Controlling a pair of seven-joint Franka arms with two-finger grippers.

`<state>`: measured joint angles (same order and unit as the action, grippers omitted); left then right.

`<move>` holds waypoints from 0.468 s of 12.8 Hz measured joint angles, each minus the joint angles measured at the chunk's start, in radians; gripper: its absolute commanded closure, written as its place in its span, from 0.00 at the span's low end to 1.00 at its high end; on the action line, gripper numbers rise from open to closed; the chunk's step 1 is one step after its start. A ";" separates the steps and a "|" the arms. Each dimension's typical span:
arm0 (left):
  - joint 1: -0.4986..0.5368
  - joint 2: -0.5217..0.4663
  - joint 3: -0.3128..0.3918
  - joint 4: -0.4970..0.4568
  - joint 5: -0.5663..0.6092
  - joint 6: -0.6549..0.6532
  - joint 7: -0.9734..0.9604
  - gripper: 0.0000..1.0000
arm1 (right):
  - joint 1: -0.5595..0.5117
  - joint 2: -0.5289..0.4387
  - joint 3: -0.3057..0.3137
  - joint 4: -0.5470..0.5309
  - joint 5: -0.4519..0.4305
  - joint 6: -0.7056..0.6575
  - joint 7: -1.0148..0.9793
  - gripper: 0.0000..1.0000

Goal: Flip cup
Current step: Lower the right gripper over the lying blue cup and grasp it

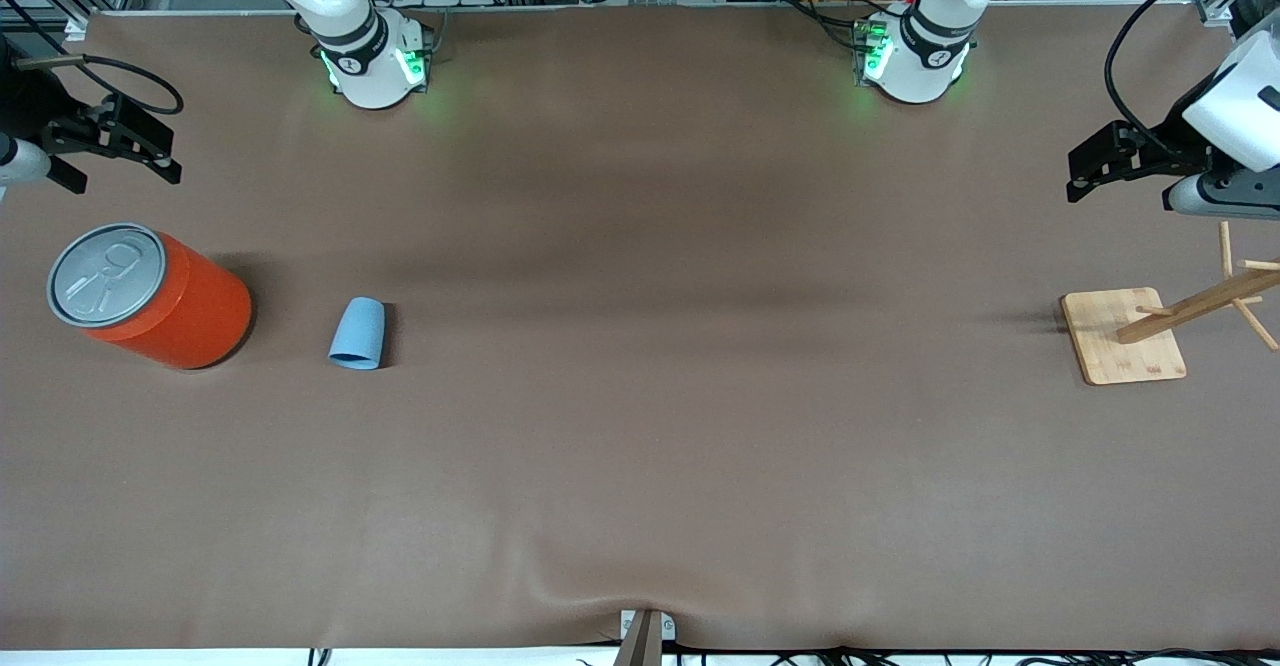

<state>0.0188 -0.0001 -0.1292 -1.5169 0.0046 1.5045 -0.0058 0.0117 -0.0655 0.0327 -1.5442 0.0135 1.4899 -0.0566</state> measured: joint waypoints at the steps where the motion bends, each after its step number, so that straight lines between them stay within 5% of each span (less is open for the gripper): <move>1: 0.000 0.000 0.000 0.000 0.000 0.000 0.000 0.00 | 0.000 0.000 0.000 0.000 0.000 -0.001 0.000 0.00; 6: 0.004 0.000 0.001 0.000 0.000 0.000 0.000 0.00 | 0.000 0.002 -0.001 -0.001 0.000 -0.011 -0.001 0.00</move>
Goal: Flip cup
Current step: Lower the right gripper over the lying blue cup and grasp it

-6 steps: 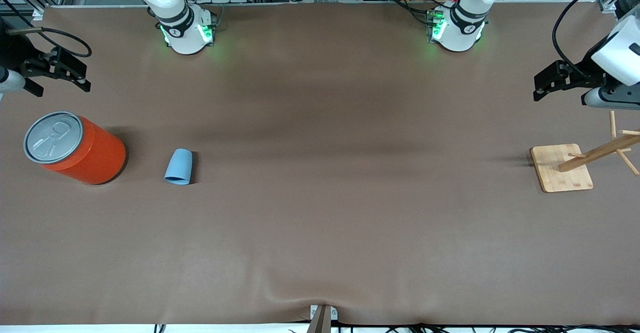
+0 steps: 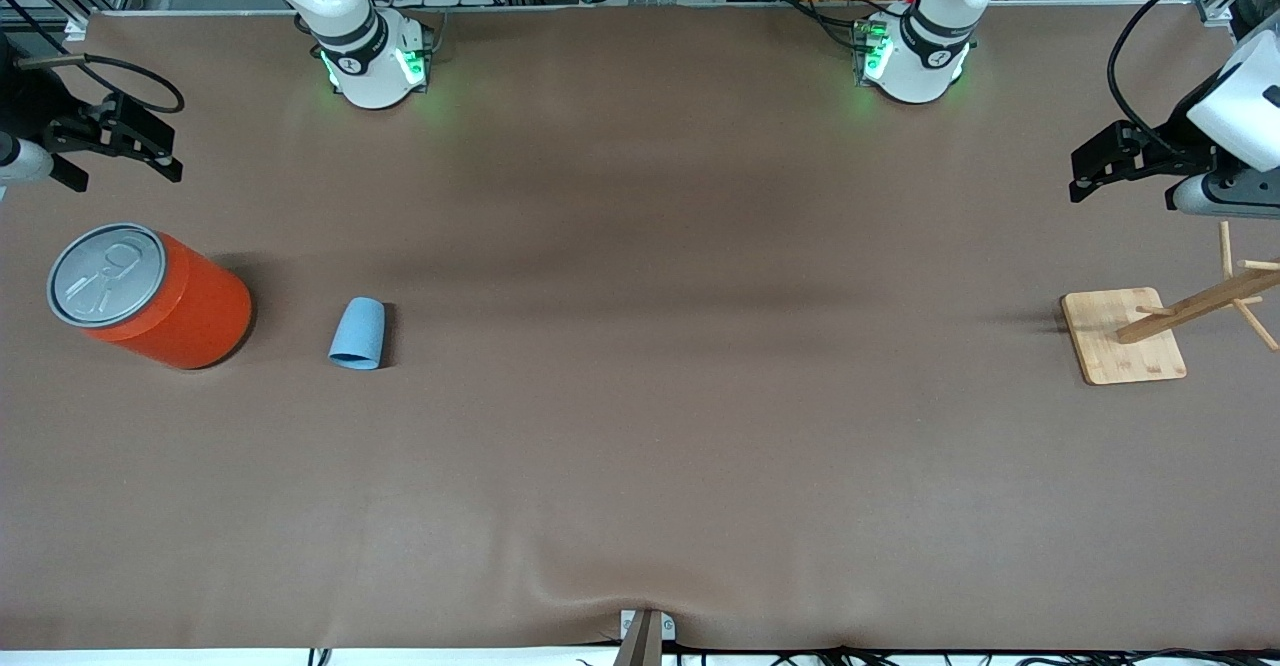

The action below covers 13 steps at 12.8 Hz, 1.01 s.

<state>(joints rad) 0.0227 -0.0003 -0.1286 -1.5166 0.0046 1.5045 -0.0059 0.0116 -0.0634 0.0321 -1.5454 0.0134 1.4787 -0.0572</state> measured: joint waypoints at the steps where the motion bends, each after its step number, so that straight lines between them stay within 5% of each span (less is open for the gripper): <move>1: 0.000 0.000 0.001 0.000 0.000 0.000 0.000 0.00 | 0.000 0.005 0.000 -0.001 0.000 0.000 0.000 0.00; 13: 0.002 0.000 0.004 0.000 0.000 0.000 0.000 0.00 | 0.010 0.238 0.013 -0.036 -0.009 -0.028 0.023 0.00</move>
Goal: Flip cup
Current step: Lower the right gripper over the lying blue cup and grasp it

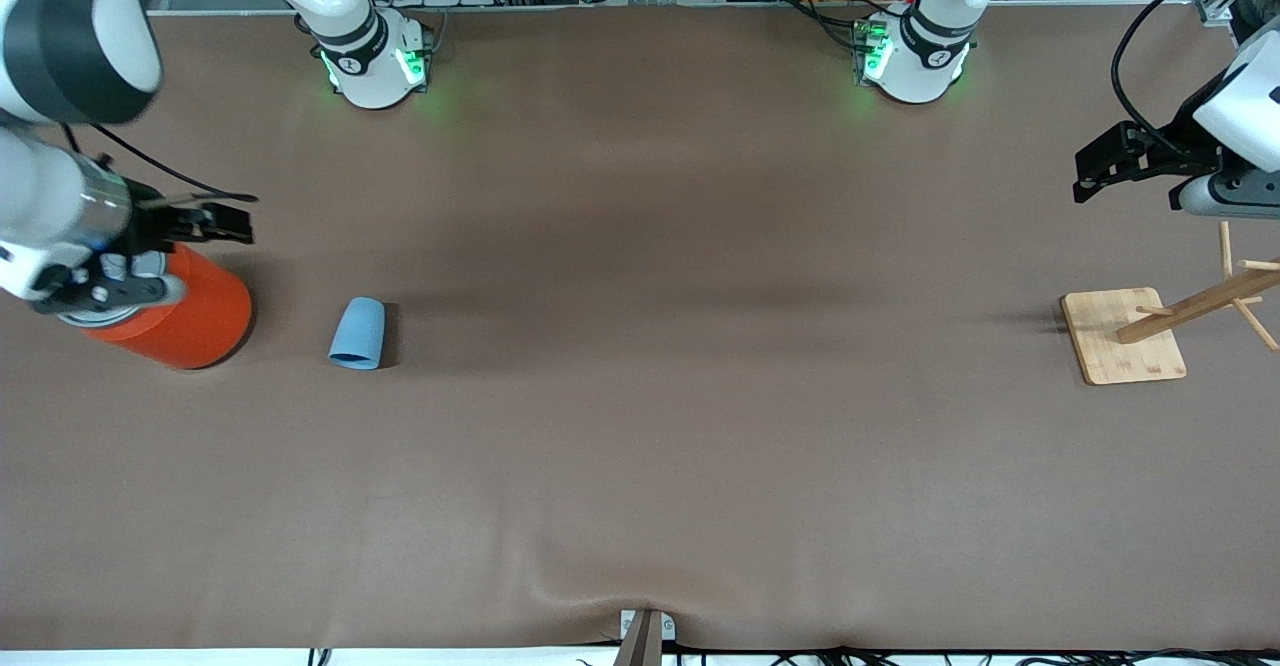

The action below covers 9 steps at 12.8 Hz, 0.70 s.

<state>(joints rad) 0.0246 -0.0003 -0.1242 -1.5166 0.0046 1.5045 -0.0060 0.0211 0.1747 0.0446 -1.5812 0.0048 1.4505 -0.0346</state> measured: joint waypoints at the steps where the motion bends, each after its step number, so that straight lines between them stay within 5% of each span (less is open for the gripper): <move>1: 0.000 0.000 0.000 0.000 0.000 0.000 0.000 0.00 | 0.011 0.013 0.004 -0.023 0.018 0.024 0.044 0.00; 9: 0.000 0.000 0.000 0.000 0.000 0.000 0.000 0.00 | 0.079 0.015 0.022 -0.377 0.029 0.496 0.150 0.00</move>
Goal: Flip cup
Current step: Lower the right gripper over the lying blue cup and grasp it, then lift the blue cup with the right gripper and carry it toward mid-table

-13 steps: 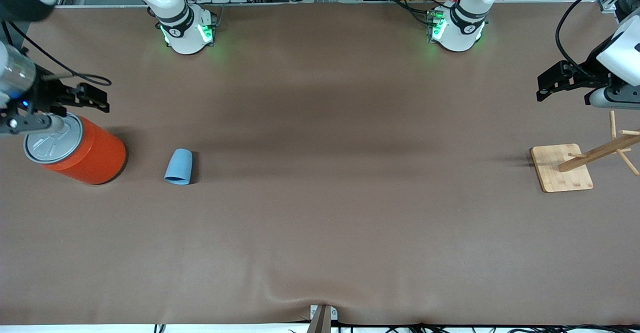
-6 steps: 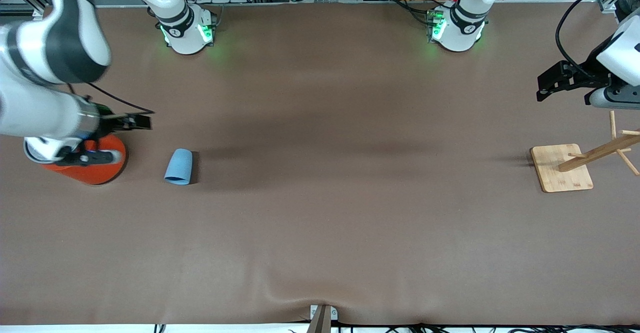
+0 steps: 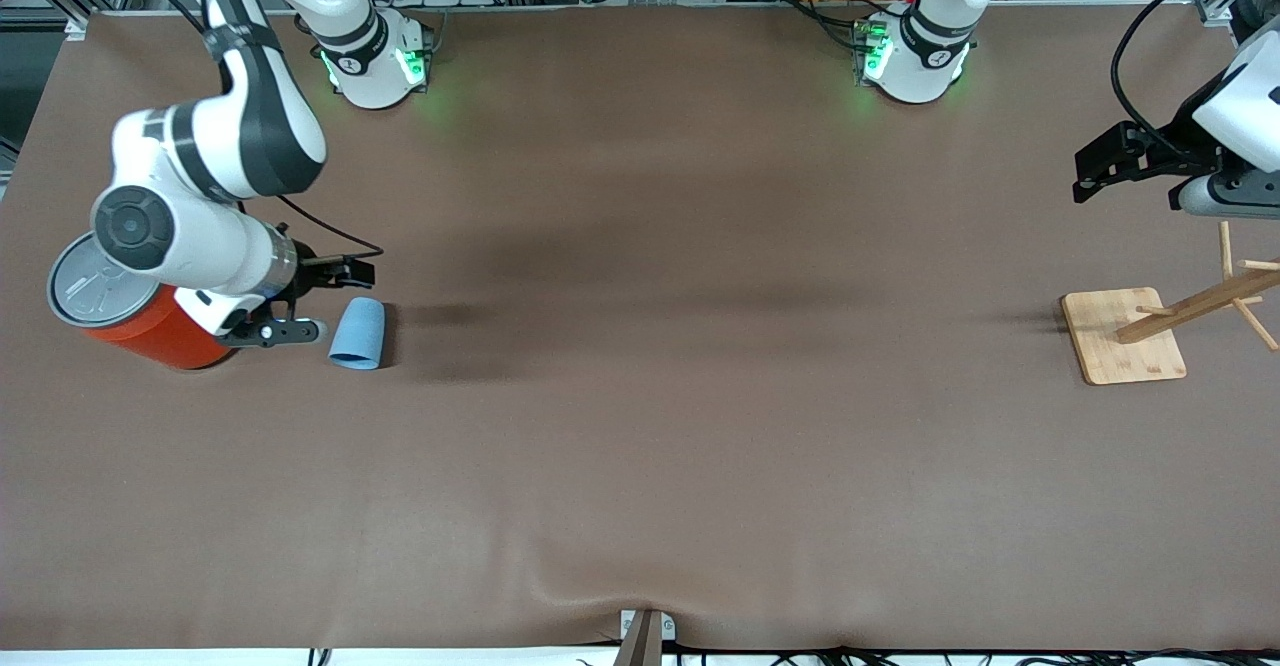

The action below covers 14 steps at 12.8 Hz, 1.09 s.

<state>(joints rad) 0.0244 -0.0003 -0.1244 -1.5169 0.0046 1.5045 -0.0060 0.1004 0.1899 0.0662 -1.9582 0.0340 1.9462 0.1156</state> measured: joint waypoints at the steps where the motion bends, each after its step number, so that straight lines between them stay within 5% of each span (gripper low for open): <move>1: 0.000 0.000 0.000 0.000 0.000 0.000 0.000 0.00 | -0.004 0.000 0.000 -0.044 0.000 0.064 0.000 0.00; 6: 0.000 0.000 0.000 0.000 0.000 0.000 0.000 0.00 | -0.043 0.003 -0.003 -0.212 -0.001 0.314 -0.088 0.00; 14: 0.000 0.000 0.000 0.000 0.000 0.000 0.000 0.00 | -0.077 0.132 -0.009 -0.235 -0.001 0.514 -0.148 0.00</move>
<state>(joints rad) 0.0243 -0.0003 -0.1249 -1.5170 0.0046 1.5045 -0.0060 0.0234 0.3221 0.0568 -2.1928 0.0330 2.4605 -0.0324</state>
